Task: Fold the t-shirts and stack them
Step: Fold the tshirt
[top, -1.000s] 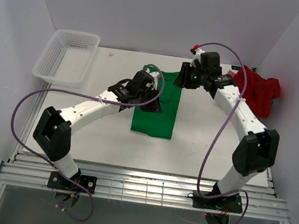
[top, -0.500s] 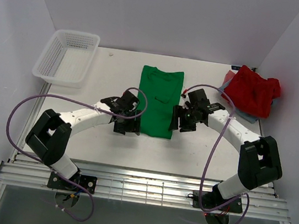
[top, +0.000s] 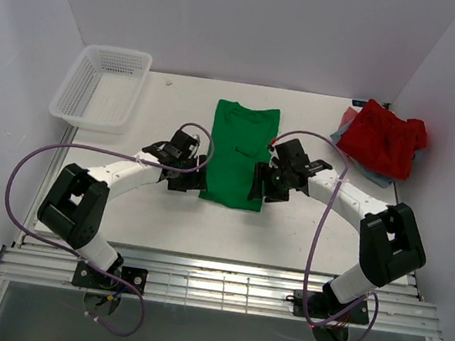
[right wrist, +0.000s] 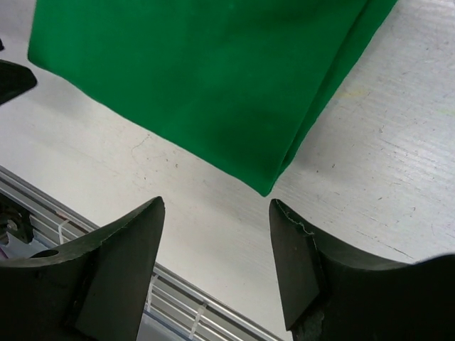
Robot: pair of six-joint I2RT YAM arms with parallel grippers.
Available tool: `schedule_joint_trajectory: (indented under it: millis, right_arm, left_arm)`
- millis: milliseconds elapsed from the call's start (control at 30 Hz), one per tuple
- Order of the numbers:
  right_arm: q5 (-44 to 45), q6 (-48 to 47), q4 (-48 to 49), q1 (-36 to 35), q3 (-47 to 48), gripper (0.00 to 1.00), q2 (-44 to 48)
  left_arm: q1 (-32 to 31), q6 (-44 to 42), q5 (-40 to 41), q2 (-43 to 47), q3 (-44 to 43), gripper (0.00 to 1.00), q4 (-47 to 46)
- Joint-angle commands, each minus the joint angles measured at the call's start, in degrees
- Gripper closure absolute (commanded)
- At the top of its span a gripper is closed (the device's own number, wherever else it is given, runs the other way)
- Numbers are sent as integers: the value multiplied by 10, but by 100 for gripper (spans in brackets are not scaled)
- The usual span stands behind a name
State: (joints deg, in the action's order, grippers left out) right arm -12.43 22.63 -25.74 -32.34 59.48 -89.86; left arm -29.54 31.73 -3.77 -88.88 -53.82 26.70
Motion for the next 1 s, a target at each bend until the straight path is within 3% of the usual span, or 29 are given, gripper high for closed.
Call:
schedule_joint_trajectory:
  millis: [0,967]
  right_arm:
    - [14,19,21,-5,-15,34,-9]
    - [28,35,49,-13,-11,36,-95]
  left_arm:
    - [17,-18,-27,-14,6,22,-37]
    - [32,-32,-114,-97,-2,24,-86]
